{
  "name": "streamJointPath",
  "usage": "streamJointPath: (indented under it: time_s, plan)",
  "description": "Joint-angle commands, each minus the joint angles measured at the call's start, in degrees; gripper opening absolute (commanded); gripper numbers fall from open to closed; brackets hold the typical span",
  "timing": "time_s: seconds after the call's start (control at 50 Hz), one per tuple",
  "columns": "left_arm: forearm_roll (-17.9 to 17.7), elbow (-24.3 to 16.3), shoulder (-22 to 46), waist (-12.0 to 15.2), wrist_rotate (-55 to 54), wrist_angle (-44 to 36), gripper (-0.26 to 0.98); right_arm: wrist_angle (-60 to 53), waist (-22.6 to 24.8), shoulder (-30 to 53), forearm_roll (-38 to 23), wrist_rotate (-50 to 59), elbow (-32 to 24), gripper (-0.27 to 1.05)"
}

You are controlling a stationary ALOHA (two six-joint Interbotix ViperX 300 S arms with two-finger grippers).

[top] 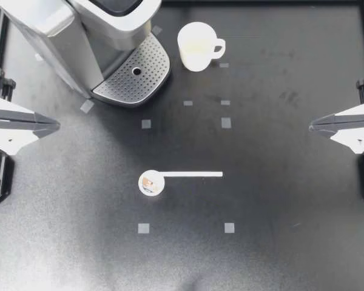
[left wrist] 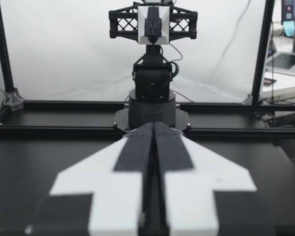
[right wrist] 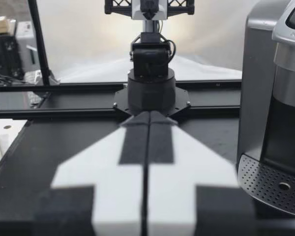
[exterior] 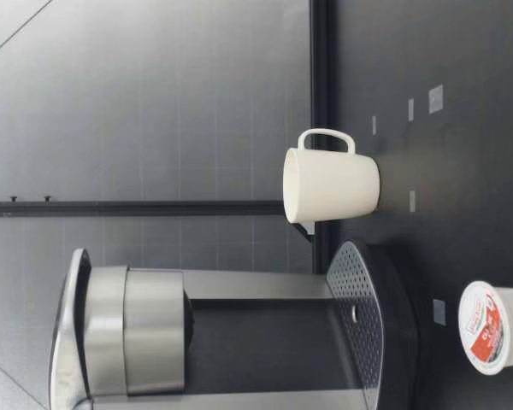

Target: Place the coffee capsule inside the capsule container, then place the cup onto the center of the cup tray.

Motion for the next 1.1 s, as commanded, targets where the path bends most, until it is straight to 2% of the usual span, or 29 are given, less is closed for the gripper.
streamJointPath:
  time_s: [0.0,0.08,0.3,0.7,0.94,1.08]
  plan:
    - [0.26,-0.26,0.0,1.05,0.09,-0.97,0.2,-0.88,-0.35,0.44,0.0,0.18,-1.23,0.07]
    - [0.26,-0.18,-0.09,1.05,0.0,-1.41,0.16,-1.05,-0.35,2.02,0.09,0.26,-2.72,0.01]
    - [0.18,0.09,0.0,1.05,-0.18,-2.11,0.15,1.67,-0.35,12.57,0.18,0.53,-9.05,0.01]
    - [0.26,0.35,0.09,1.05,-0.44,-2.11,0.15,21.8,0.44,37.88,0.53,3.52,-24.79,0.02]
    - [0.26,0.79,0.09,1.05,-0.26,-2.2,0.15,26.37,2.55,49.22,0.44,3.08,-31.11,0.15]
    - [0.18,1.14,0.0,1.05,-0.09,-2.2,0.15,28.3,2.81,53.53,0.44,3.16,-33.66,0.3]
